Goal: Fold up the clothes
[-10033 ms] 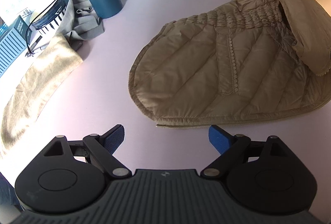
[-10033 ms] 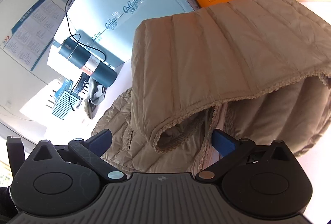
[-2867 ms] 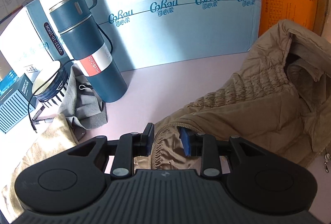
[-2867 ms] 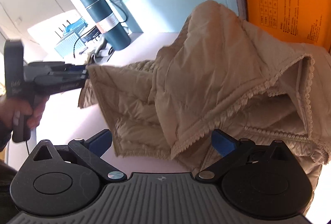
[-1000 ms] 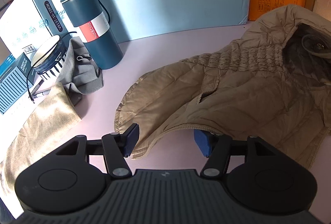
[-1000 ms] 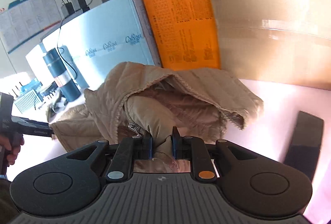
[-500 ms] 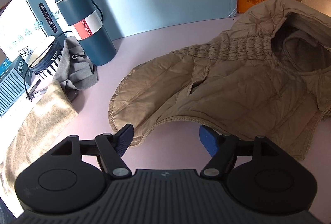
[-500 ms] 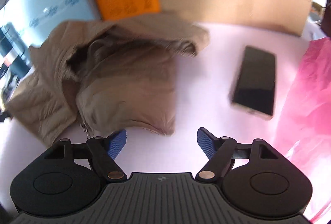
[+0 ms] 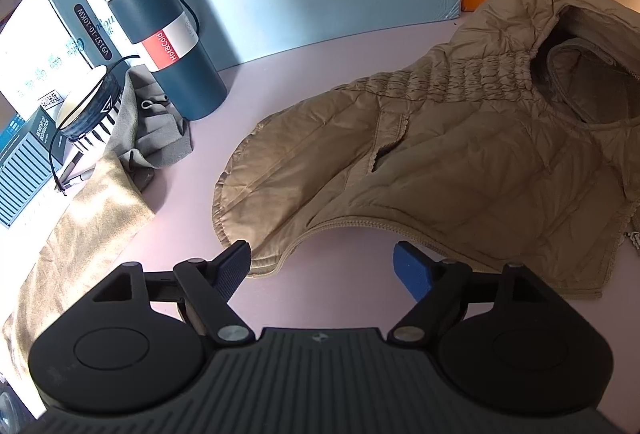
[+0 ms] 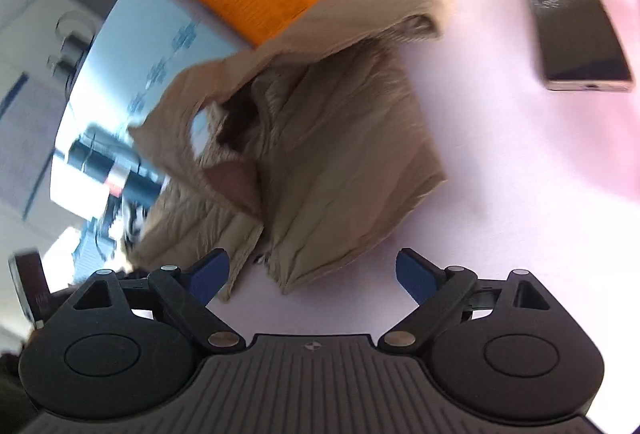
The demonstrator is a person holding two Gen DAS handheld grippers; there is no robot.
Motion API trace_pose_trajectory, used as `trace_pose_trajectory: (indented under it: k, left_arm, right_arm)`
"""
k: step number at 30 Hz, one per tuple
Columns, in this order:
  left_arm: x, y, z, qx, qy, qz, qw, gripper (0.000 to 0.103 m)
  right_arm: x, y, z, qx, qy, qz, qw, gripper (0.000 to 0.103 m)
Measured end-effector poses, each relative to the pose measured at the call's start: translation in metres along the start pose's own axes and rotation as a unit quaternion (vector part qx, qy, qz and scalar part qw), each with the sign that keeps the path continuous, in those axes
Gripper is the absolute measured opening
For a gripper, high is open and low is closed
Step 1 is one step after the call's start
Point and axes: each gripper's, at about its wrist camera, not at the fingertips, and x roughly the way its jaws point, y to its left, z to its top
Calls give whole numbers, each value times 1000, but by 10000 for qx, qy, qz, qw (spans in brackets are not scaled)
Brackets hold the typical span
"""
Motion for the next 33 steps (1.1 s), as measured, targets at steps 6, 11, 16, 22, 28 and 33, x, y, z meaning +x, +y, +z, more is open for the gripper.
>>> trace_pose_trajectory:
  k: [6,11,16,22,28,33]
  left_arm:
    - [3,-6,-1,133,87,39,9999,77]
    - [9,-10,-3,185,218,57,9996,77]
    - [12,-17,-3,302,305,61,9991,78]
    - [11,-22,-2,386,299,60,9988,79]
    - [8,-16,-4,256,282,56,9993,79]
    - [3,-17,-6,279,194,-43,9994,79]
  right_arm:
    - [1,-48,5,917,-739,320,9925,98]
    - [18,-42,17,-41,-815,533,9952,103]
    - [51,-23,32,-750,-528,644,9937,103]
    - [79,-11,48,-979,-162,247,9948,22]
    - [70,0,39,-785,65,853,9932,20]
    - [45,22,35,-637,-31,1639,9844,18]
